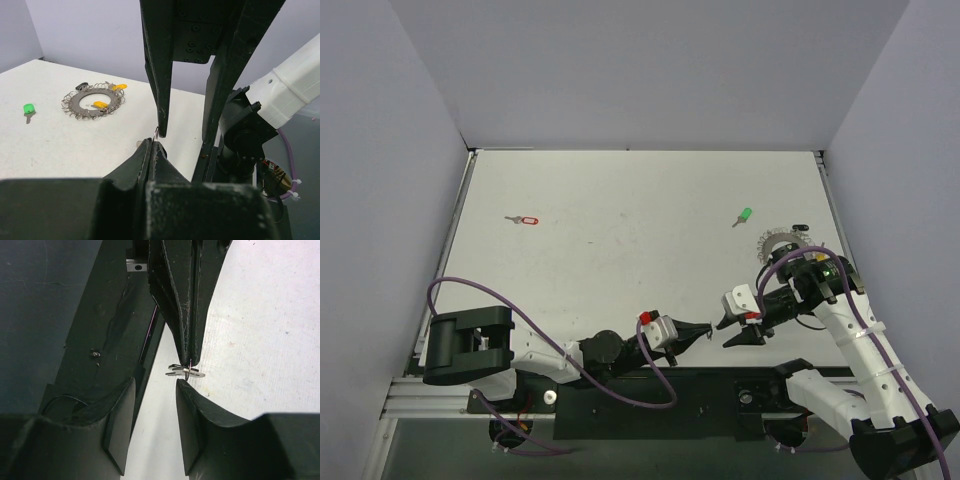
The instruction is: Put the keys on the keyring
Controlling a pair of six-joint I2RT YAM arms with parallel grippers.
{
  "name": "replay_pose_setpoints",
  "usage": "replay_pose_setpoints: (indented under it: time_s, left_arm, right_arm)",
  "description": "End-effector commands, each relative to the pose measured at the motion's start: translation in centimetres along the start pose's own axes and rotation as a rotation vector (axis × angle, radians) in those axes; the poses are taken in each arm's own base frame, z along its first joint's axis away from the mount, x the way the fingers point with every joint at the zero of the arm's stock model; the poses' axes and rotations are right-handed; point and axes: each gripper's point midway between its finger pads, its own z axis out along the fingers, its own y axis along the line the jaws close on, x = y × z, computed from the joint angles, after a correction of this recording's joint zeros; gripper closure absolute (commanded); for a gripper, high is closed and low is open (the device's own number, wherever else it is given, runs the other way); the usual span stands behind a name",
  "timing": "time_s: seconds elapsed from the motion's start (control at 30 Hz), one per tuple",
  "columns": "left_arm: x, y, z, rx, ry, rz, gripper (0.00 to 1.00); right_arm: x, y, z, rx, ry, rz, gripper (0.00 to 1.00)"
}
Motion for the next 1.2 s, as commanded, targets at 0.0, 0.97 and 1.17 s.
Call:
replay_pose_setpoints:
  time_s: [0.0,0.97,1.17]
  left_arm:
    - [-5.1,-0.8,0.4,0.03,-0.192,-0.069,1.0]
    - [-5.7,-1.4,0.8,0.056,-0.214,-0.084,1.0]
    - [-5.8,-1.6,0.9,0.061,-0.22,-0.089,1.0]
  right_arm:
    - [-1.7,0.4,0.0,-0.012,-0.083,0.0,0.68]
    - [-0.9,-1.2,-0.6,0.047,-0.033,0.122,0.71]
    - [-0.8,-1.1,-0.2,0.027,-0.045,0.119,0.79]
